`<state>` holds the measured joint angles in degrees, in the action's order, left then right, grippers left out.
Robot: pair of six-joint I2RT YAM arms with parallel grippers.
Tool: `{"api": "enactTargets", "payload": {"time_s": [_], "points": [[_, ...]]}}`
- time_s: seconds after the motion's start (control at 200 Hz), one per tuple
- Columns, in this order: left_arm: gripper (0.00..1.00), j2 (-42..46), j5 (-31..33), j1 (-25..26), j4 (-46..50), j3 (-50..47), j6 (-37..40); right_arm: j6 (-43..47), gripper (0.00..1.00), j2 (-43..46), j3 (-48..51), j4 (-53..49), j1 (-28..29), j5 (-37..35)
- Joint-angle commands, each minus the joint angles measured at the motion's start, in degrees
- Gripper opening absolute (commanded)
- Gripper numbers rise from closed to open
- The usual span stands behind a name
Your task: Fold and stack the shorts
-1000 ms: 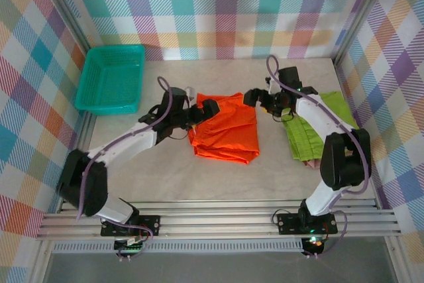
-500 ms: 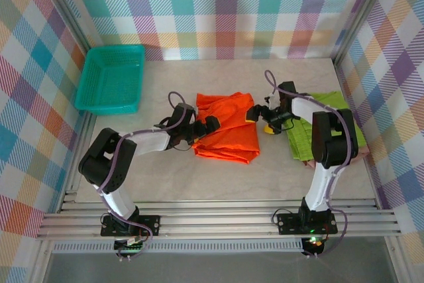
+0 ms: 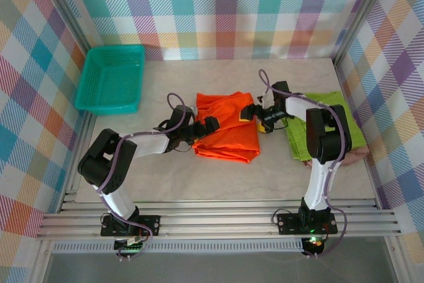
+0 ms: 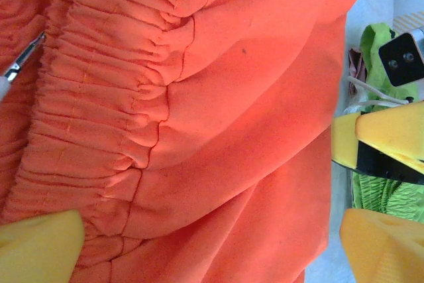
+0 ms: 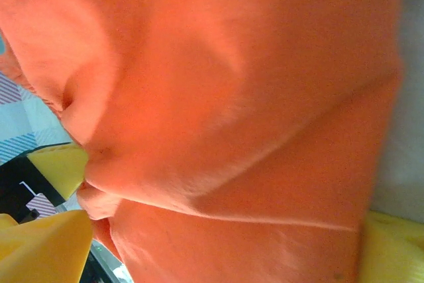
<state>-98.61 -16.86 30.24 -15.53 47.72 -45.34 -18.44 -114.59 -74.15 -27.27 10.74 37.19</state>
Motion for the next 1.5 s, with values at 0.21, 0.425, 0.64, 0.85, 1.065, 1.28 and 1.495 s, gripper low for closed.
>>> {"api": "enactTargets", "payload": {"time_s": [0.21,0.425,0.64,0.85,1.065,1.28,1.495], "points": [[1.00,-3.05,1.93,-0.58,7.29,-3.89,-0.45,-2.62,0.81,-1.89,-0.81,3.80,3.47,2.58],[1.00,-1.86,1.92,-0.60,6.83,-4.18,-0.69,-1.73,0.43,-1.79,-1.46,3.32,4.66,1.52],[1.00,1.74,1.90,-0.53,5.72,-4.40,-1.50,2.43,0.09,1.17,-3.94,-2.97,5.73,-4.93],[1.00,12.71,5.44,-0.64,10.42,-4.25,0.67,8.32,0.00,9.55,-9.12,-15.83,6.04,-18.88],[1.00,19.60,6.66,-0.64,14.24,-3.95,2.18,13.67,0.00,14.31,-20.34,-34.56,6.04,-31.62],[1.00,21.08,6.67,-0.71,14.41,-4.73,2.06,16.90,0.00,15.59,-29.17,-47.53,5.74,-42.71],[1.00,21.70,6.74,-0.67,13.88,-5.67,1.37,17.46,0.00,15.78,-34.13,-53.89,4.31,-48.96]]}}
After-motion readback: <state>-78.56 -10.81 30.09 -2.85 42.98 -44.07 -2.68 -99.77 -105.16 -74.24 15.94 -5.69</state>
